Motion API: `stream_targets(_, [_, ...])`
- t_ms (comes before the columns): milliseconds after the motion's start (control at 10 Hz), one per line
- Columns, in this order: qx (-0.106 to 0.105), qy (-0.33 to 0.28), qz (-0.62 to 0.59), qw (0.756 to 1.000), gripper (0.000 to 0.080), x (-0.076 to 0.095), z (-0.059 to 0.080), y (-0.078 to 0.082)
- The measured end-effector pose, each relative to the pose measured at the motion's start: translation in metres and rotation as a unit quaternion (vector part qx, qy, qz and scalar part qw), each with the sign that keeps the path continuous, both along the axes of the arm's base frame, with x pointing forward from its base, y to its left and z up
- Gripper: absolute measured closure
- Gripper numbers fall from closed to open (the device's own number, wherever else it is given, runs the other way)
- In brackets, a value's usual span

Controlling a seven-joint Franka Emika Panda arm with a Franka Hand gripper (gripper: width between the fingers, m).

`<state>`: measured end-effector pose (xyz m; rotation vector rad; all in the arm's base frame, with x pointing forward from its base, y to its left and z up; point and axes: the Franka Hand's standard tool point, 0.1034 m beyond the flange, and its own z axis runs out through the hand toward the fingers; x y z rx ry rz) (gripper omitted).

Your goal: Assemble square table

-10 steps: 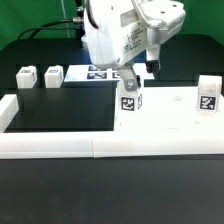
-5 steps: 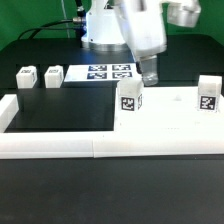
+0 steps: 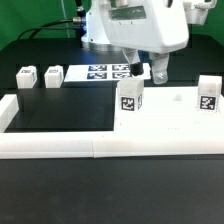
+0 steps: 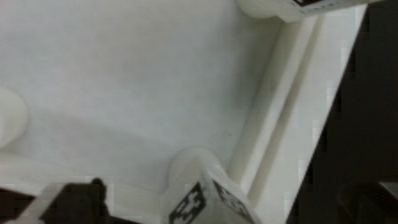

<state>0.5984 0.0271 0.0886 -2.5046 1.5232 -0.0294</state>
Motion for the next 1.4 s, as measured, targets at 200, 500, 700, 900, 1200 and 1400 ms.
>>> stream_targets(200, [-0.024,-0.021,0.155,0.987,0.0151,-0.005,0.0,0.003])
stream_targets(500, [-0.053,-0.045,0.304,0.95,0.0151,-0.006,-0.002,-0.006])
stream_targets(700, [-0.059,-0.047,0.333,0.94,0.0151,-0.006,-0.003,-0.007])
stream_targets(900, [-0.081,-0.023,0.393,0.916,0.0151,-0.022,-0.017,-0.005])
stream_targets(1200, [-0.109,-0.014,0.437,0.893,0.0151,-0.052,-0.048,-0.029])
stream_targets(1400, [-0.11,-0.01,0.424,0.899,0.0151,-0.047,-0.06,-0.041])
